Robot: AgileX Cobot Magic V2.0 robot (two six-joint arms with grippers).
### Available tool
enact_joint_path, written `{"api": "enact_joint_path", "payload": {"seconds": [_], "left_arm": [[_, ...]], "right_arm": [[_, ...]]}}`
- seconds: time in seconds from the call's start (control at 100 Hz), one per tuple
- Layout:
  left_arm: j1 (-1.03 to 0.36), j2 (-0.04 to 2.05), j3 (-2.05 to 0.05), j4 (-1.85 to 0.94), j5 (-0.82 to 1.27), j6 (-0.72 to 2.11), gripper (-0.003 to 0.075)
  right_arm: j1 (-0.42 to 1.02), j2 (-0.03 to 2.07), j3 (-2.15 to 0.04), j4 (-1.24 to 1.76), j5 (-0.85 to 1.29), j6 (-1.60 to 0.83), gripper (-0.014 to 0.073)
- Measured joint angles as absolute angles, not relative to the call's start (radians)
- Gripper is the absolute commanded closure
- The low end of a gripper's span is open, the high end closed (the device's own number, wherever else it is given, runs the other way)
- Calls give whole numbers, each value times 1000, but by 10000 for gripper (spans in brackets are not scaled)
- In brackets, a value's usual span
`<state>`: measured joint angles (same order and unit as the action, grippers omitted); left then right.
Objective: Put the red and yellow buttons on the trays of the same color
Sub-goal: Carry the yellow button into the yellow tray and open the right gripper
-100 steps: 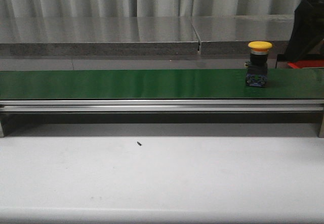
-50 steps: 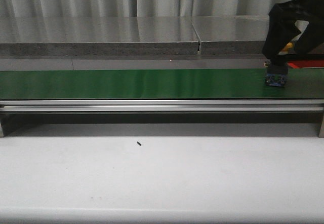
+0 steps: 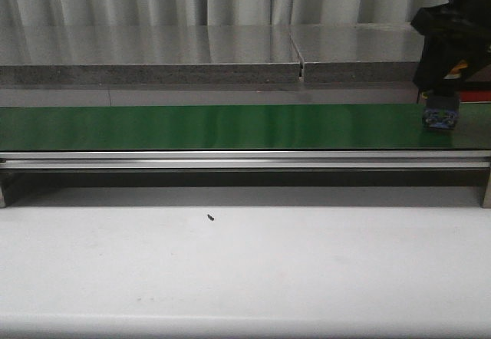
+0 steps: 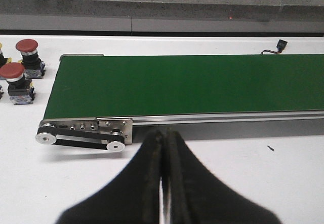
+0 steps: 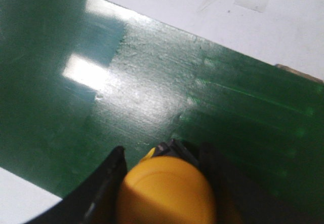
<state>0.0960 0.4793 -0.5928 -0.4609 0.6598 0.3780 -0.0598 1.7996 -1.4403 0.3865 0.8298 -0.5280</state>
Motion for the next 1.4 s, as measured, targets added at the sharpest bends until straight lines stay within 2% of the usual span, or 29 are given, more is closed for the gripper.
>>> {"api": "enact_joint_path", "payload": {"seconds": [0.18, 0.35, 0.51, 0.65, 1.29, 1.4], "left_arm": [[96, 479, -593, -461, 660, 378, 739], [96, 479, -593, -461, 660, 378, 739], [96, 479, -593, -461, 660, 378, 739], [96, 479, -593, -461, 660, 378, 739], [96, 479, -593, -461, 660, 378, 739], [96, 479, -593, -461, 660, 378, 739]], "right_arm": [[-176, 1708, -1450, 387, 882, -519, 547], [-368, 1677, -1450, 387, 936, -466, 547], [-545, 1677, -1450, 387, 908, -386, 547], [-645, 1686, -1450, 385, 861, -360, 547], [-673, 1975, -1450, 385, 783, -359, 542], [-673, 1979, -1450, 385, 766, -359, 491]]}}
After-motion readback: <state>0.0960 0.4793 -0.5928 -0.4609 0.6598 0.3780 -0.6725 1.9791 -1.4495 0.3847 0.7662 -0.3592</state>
